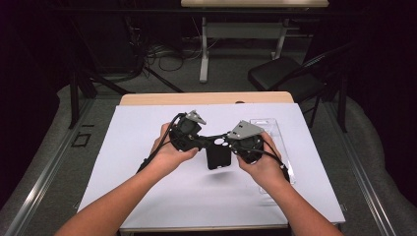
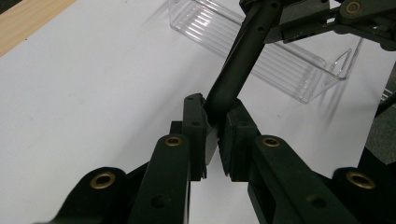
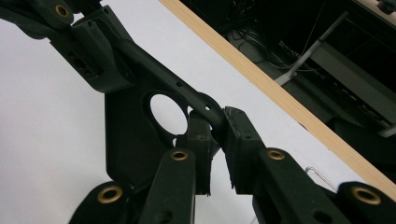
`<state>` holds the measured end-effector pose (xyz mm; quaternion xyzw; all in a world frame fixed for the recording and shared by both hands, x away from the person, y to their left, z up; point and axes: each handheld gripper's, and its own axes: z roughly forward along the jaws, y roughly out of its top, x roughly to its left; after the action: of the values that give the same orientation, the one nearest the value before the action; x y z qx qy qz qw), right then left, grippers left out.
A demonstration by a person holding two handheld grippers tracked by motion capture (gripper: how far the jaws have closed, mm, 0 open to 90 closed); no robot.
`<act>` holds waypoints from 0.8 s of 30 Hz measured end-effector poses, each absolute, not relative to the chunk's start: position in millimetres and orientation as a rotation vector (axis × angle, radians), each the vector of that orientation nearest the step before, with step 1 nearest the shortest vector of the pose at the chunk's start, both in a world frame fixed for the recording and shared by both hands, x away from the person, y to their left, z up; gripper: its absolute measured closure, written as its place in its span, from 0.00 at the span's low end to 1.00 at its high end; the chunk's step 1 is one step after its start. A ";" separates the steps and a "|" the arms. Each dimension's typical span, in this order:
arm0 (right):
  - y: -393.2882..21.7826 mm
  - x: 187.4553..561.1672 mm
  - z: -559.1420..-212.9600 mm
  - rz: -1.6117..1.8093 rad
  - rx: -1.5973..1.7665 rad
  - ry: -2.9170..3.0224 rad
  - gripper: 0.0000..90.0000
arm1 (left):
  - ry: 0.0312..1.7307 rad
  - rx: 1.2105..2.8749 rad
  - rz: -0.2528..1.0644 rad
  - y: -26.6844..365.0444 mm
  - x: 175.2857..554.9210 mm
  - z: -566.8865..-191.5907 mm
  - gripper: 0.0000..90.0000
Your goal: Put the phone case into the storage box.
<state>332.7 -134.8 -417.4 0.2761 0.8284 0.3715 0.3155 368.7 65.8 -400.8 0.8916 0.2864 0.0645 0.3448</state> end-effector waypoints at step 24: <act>-138.8 335.9 -415.8 1.035 0.729 2.163 0.91 | 0.745 2.280 0.174 67.0 368.6 -398.8 0.87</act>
<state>335.9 -138.8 -415.8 0.2763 0.8199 0.3922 0.3125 368.6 67.0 -398.8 0.8845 0.2891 0.0673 0.3600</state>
